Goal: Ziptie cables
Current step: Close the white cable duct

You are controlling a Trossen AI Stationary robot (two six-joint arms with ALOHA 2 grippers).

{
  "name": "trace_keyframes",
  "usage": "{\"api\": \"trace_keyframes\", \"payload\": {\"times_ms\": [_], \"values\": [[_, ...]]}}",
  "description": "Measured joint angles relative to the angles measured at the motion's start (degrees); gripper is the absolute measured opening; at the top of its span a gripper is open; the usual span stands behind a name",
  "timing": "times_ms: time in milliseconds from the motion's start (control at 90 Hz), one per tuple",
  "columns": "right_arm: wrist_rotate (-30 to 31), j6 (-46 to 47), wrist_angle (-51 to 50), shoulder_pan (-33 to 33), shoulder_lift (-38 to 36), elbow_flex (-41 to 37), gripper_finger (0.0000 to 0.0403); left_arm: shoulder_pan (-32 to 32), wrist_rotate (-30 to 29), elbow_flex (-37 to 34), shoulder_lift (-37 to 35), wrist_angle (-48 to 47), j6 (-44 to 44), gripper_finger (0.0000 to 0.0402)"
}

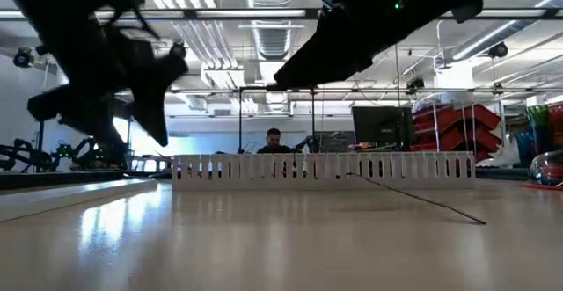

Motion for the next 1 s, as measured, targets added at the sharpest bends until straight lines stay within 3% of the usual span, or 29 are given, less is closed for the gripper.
{"api": "trace_keyframes", "payload": {"times_ms": [133, 344, 678, 822, 1000], "values": [[-0.29, -1.91, -0.33, 0.07, 1.22, 0.66, 0.0301, 0.47, 5.01, 0.55, 5.02, -4.55, -10.66, 0.029], [-0.49, -2.03, -1.07, 0.04, 1.17, 0.84, 0.0326, 0.69, 8.9, 0.46, 8.1, -5.41, -18.93, 0.0291], [-3.09, -0.14, -1.63, 0.17, 1.16, 0.82, 0.0333, 1.67, 9.3, 0.26, 9.36, -4.61, -17.15, 0.0276], [-3.07, -0.98, -1.91, 0.17, 0.34, 0.82, 0.0332, 1.67, 9.01, 0.2, 9.4, -4.31, -15.8, 0.0216], [-2.99, -2.05, -4.52, 0.17, -4.67, 0.82, 0.0332, 1.57, 9.47, 0.15, 9.4, -5.74, -13.15, 0.0091]]}}
